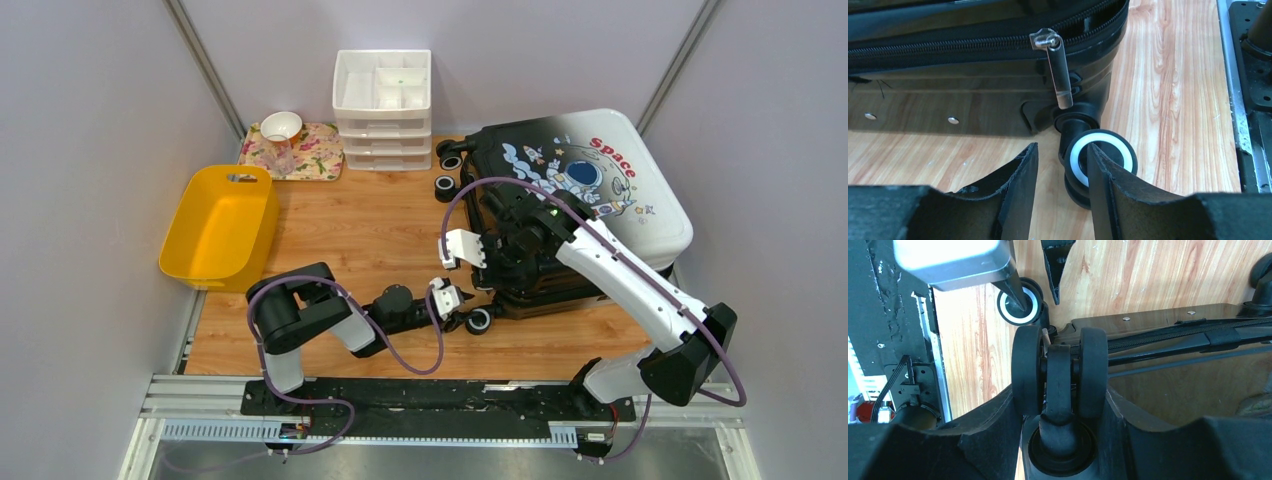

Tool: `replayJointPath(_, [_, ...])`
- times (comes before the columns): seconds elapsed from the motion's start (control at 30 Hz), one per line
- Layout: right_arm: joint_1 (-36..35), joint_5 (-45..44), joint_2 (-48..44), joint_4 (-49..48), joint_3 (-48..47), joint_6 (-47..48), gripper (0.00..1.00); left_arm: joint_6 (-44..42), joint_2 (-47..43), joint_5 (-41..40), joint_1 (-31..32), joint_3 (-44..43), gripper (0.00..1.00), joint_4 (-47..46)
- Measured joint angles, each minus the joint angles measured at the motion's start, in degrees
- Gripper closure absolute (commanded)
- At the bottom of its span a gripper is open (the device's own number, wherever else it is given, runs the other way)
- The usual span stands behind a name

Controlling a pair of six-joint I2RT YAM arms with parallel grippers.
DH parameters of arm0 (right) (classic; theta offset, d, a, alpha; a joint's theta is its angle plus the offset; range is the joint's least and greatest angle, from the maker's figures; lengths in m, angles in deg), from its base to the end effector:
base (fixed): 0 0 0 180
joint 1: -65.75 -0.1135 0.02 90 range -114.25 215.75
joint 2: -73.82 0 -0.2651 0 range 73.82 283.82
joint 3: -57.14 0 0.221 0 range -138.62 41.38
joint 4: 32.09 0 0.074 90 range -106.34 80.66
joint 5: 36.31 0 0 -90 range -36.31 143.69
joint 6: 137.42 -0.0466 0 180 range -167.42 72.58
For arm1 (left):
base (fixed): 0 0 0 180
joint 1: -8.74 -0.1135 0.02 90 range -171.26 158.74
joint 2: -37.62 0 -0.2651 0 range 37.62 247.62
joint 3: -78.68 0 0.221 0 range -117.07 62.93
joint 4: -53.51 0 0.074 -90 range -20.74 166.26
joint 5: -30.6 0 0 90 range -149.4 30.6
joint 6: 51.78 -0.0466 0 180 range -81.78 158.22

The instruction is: Open, take out, and arrange the luggage

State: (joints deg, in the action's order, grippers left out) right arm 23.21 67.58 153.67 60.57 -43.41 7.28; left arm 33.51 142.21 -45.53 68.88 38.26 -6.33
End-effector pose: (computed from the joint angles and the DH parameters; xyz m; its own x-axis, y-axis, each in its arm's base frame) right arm 0.1523 0.1549 0.3392 0.1755 -0.9142 -0.3652 -0.9827 -0.1404 -0.1208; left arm 0.1407 -0.2674 0.1621 0.0414 0.0879 -0.9953 0.9608 0.2698 0.0638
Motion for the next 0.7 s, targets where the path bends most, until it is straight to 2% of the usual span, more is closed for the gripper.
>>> replayJointPath(0.7, [-0.3, 3.2, -0.8, -3.4, 3.6, -3.4, 1.0, -3.0, 2.1, -6.8, 2.9, -4.1, 0.52, 0.0])
